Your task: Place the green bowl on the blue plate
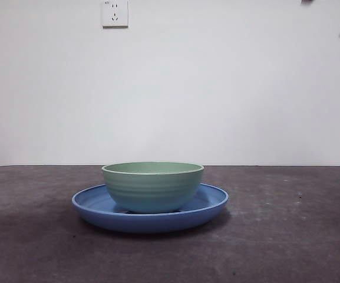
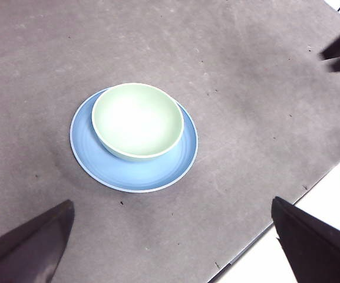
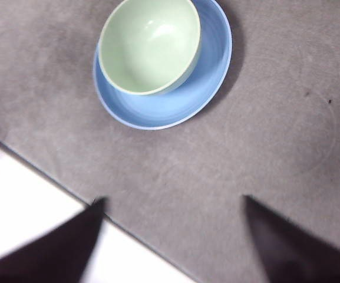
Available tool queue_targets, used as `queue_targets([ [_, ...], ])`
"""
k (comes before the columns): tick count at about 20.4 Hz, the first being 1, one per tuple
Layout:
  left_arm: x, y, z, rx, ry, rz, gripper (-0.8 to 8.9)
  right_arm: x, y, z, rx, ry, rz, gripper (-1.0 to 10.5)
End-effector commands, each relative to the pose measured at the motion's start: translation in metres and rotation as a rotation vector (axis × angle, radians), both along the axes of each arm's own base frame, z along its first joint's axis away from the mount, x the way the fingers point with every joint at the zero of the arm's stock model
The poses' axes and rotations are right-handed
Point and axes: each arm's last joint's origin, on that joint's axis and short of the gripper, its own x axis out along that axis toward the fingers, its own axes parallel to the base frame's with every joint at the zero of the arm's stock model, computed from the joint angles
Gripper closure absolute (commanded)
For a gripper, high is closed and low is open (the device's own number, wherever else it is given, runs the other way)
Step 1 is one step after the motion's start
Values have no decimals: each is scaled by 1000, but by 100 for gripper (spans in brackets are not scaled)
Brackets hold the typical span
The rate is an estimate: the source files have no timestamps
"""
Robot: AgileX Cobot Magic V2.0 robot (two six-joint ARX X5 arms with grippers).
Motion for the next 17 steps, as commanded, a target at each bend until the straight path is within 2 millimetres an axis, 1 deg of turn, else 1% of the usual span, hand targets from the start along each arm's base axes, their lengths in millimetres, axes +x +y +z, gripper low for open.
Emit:
queue_targets([
  [1, 1, -1, 2, -4, -4, -8, 219, -17, -7, 10, 9, -46, 13, 292],
  [5, 1, -1, 2, -4, -4, -8, 219, -42, -18, 15, 19, -64, 26, 294],
  [8, 1, -1, 2, -4, -5, -8, 220, -54, -23, 17, 19, -92, 43, 303],
  [9, 1, -1, 2, -4, -5, -8, 221, -58, -25, 19, 25, -110, 43, 317],
  [10, 1, -1, 2, -4, -5, -8, 229, -59, -25, 19, 30, -121, 43, 362],
  [11, 1, -1, 2, -2, -5, -9, 311, -60, -26, 20, 35, -133, 42, 496],
  [12, 0, -1, 2, 1, -5, -10, 452, -61, -26, 21, 37, -137, 43, 647],
  [13, 0, -1, 1, 5, -1, -11, 634, -61, -26, 21, 38, -136, 44, 811],
  [14, 0, -1, 1, 13, -3, -15, 832, -61, -26, 20, 38, -133, 45, 949],
  [15, 0, -1, 1, 11, -6, -15, 779, -61, -26, 20, 38, -134, 45, 928],
  [17, 0, -1, 1, 9, -7, -15, 785, -60, -26, 21, 40, -141, 43, 929],
])
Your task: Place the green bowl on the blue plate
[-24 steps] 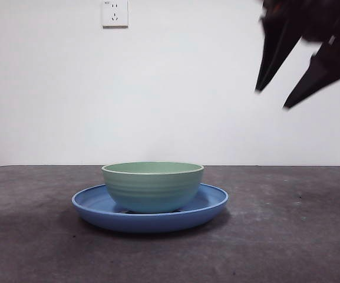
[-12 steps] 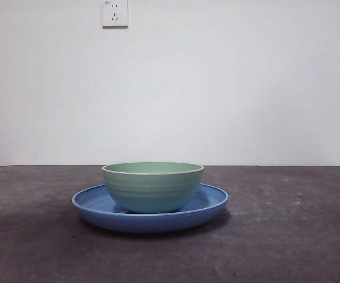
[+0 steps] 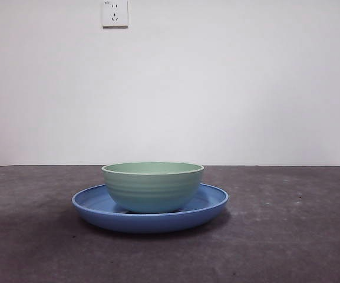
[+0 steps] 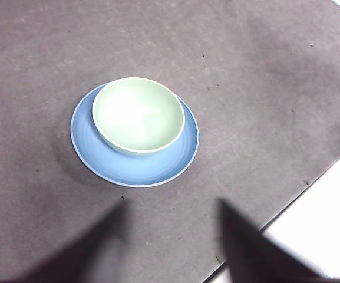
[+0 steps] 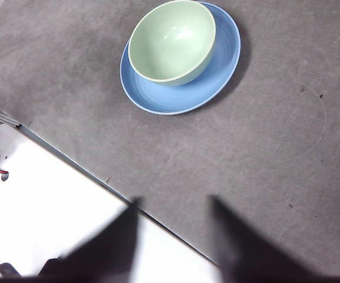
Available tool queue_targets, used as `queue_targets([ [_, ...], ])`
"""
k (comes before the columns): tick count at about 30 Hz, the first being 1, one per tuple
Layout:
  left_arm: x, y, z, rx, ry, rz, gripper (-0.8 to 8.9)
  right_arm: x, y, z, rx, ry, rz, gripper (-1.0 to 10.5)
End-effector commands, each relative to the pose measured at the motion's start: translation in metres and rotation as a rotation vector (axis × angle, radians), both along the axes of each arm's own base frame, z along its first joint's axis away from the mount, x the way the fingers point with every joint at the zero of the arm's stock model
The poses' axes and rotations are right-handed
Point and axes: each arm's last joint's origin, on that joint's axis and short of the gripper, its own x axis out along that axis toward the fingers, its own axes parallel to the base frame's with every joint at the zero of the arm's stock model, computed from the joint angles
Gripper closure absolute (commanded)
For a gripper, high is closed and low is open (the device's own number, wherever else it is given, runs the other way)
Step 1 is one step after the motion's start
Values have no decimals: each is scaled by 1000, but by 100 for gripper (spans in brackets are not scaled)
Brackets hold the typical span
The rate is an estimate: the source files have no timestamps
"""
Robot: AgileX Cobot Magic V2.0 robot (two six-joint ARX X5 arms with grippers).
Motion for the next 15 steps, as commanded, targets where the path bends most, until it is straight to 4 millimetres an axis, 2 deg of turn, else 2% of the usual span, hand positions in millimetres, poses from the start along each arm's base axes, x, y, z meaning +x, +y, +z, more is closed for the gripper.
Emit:
queue_targets([
  [1, 1, -1, 3, -2, -19, -15, 785, 2, 2, 5, 7, -35, 15, 929],
  [15, 1, -1, 3, -9, -27, -15, 785, 3, 2, 6, 11, -42, 13, 929],
])
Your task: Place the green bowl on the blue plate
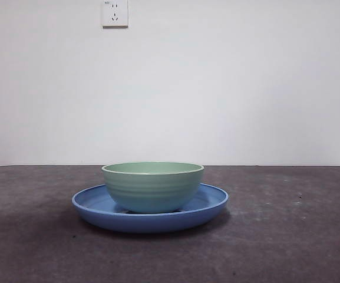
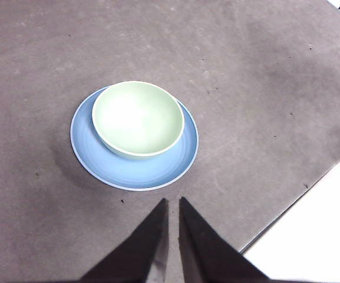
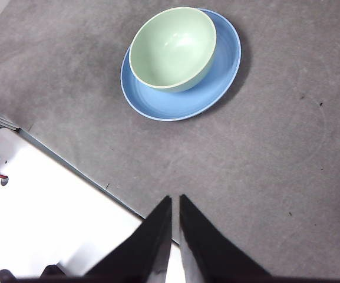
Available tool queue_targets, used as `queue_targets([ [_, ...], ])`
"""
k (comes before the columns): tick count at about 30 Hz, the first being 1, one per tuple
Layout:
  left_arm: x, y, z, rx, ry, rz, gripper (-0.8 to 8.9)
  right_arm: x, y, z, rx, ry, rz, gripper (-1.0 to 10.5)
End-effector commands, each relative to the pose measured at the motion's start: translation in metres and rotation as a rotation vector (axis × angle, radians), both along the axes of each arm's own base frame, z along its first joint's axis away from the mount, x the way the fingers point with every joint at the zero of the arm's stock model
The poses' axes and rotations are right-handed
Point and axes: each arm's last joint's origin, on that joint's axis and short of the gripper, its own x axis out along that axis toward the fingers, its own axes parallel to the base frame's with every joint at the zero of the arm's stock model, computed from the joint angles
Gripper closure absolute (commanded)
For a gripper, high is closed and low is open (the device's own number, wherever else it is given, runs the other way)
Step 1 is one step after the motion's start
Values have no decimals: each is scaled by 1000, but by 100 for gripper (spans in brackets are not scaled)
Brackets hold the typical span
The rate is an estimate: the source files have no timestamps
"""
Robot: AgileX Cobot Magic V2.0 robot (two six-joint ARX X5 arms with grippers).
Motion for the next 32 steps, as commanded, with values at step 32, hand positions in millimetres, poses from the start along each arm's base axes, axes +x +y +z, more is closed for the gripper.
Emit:
queue_targets([
  [32, 20, 54, -151, 56, -434, 571, 785, 0, 1, 4, 5, -23, 12, 929],
])
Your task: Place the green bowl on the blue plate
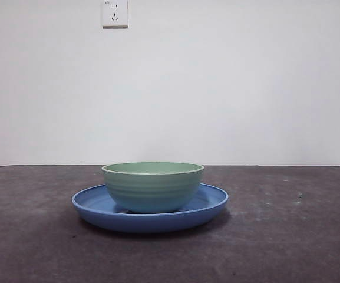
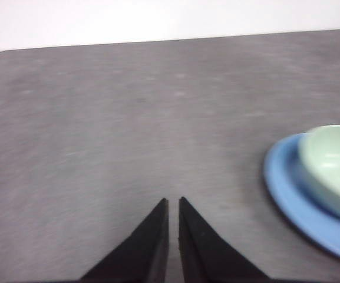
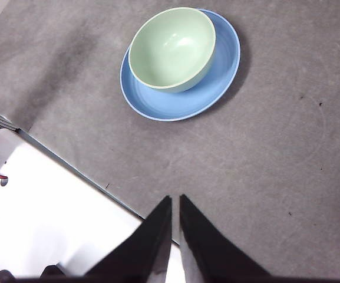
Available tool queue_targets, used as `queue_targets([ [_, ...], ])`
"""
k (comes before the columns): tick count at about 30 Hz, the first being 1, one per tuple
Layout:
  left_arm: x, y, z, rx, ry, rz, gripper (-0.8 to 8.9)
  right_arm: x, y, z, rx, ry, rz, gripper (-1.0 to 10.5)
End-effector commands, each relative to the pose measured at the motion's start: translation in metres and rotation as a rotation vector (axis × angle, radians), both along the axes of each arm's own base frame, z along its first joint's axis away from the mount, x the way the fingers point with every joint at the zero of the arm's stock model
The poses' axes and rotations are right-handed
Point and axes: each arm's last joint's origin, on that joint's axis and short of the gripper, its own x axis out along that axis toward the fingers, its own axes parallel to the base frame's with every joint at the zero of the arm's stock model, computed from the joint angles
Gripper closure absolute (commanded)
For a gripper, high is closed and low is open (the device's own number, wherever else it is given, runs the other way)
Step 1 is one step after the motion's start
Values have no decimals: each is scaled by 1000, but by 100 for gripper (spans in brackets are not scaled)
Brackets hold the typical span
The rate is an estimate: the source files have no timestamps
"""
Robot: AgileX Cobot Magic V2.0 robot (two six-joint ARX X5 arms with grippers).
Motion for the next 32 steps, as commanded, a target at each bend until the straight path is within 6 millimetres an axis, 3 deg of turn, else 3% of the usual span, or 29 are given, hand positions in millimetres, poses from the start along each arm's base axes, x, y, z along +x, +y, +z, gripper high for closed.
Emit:
queue_targets([
  [1, 0, 4, -16, -16, -72, 57, 785, 0, 1, 4, 5, -23, 12, 929],
  [5, -2, 8, -37, -40, -118, 102, 785, 0, 1, 4, 5, -24, 12, 929],
  [17, 3, 10, -73, -92, -100, 147, 785, 0, 1, 4, 5, -23, 12, 929],
  [32, 3, 8, -73, -91, -92, 122, 785, 0, 1, 4, 5, -24, 12, 929],
])
